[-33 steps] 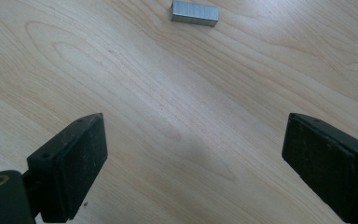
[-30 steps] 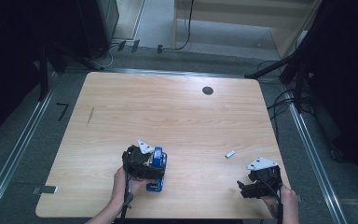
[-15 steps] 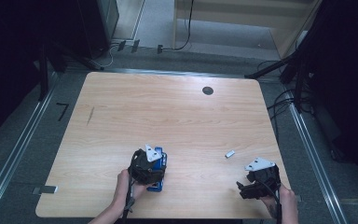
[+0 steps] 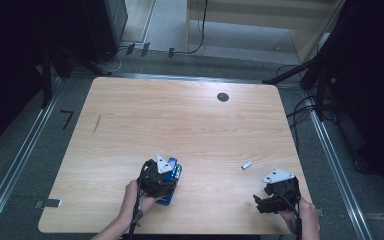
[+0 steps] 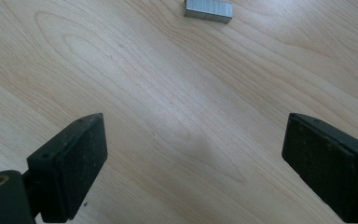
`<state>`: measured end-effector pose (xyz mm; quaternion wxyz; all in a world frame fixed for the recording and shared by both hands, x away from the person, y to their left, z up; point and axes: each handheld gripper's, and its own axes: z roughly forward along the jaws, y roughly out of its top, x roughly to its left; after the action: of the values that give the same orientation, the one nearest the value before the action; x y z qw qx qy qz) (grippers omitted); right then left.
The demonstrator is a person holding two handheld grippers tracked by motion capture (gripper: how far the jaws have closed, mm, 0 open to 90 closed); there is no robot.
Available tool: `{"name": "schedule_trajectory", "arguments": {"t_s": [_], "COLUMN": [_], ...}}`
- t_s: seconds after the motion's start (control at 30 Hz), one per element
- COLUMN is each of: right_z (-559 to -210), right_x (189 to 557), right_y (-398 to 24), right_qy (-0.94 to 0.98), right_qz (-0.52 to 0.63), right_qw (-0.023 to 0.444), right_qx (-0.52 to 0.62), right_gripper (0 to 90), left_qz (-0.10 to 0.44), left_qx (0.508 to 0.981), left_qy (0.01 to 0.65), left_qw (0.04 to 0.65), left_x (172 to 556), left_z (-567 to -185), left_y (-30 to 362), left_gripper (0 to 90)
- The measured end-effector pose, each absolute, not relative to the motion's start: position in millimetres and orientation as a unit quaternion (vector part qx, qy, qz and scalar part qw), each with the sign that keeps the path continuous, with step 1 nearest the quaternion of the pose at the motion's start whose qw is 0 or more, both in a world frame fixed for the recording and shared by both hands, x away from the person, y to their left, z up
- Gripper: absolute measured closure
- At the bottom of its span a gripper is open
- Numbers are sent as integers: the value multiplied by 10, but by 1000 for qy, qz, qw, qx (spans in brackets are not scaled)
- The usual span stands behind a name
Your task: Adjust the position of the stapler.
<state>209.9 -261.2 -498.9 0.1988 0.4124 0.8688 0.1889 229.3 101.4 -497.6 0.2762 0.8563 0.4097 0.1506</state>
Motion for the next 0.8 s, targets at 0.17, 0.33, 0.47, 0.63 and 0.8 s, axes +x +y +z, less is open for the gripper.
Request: {"name": "schedule_trajectory", "arguments": {"t_s": [0.17,0.33,0.47,0.63,0.8], "right_z": [-4993,-4997,-5001,-5003,-5002], "right_x": [2099,2099,2101,2102,2102], "right_y": [-2610,-2608,-2607,-2607,-2606], "right_qy": [869,870,870,870,871], "right_qz": [188,186,186,185,184], "right_qw": [197,197,195,195,195], "right_qx": [413,412,414,413,412], "right_gripper": [66,66,66,67,66], "left_qz": [144,138,127,117,112], "left_qx": [866,871,877,884,891], "left_qy": [392,380,365,350,334], "left_qw": [276,278,283,288,285], "left_x": [2292,2288,2284,2270,2259], "left_z": [-4972,-4971,-4974,-4977,-4971], "left_y": [1007,999,996,977,963], "left_gripper": [555,571,595,613,626]}}
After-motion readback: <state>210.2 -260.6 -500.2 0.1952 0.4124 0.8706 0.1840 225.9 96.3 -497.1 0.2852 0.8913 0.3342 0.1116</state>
